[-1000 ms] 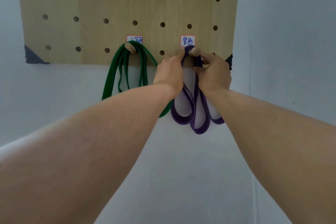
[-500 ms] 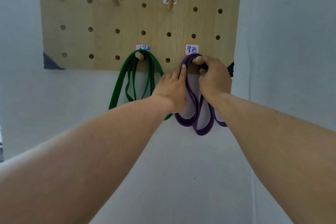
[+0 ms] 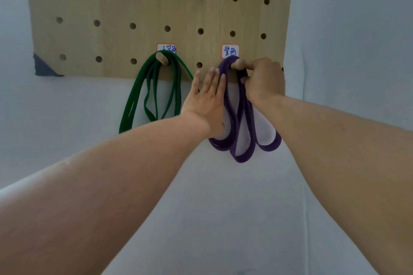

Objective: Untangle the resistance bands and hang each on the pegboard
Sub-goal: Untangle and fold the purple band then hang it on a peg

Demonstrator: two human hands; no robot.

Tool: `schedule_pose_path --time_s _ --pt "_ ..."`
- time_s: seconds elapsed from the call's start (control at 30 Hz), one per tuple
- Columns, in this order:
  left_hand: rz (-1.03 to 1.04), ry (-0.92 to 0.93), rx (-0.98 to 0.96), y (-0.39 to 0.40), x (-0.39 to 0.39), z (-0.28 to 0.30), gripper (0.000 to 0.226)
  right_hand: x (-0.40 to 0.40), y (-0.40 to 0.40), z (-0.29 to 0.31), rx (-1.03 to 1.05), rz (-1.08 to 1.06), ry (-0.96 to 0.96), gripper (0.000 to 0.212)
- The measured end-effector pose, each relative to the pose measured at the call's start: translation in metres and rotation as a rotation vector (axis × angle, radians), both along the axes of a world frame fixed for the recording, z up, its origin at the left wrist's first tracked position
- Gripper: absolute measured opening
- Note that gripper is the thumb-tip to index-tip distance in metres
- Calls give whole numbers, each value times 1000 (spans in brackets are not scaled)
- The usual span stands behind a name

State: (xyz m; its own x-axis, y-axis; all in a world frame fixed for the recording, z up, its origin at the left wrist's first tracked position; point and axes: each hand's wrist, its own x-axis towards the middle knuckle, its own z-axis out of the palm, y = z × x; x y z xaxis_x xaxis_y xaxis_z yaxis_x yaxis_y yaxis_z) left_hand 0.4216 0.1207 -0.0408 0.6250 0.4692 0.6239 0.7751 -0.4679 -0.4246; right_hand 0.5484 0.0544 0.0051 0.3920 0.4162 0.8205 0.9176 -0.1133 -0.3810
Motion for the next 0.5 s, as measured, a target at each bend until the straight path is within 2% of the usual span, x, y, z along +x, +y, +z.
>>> schedule_pose_path --time_s 0.07,0.13,0.3,0.5 --pt "-5 -10 5 1 -7 -1 105 0 -3 2 -47 15 0 44" --pt "35 59 8 0 -11 0 102 0 -5 0 -84 35 19 49" --pt "39 66 -108 -13 -11 6 99 -9 -13 -8 -173 69 45 58" --pt "-94 62 -167 -22 -46 -58 99 -32 -26 -73 -86 102 131 47"
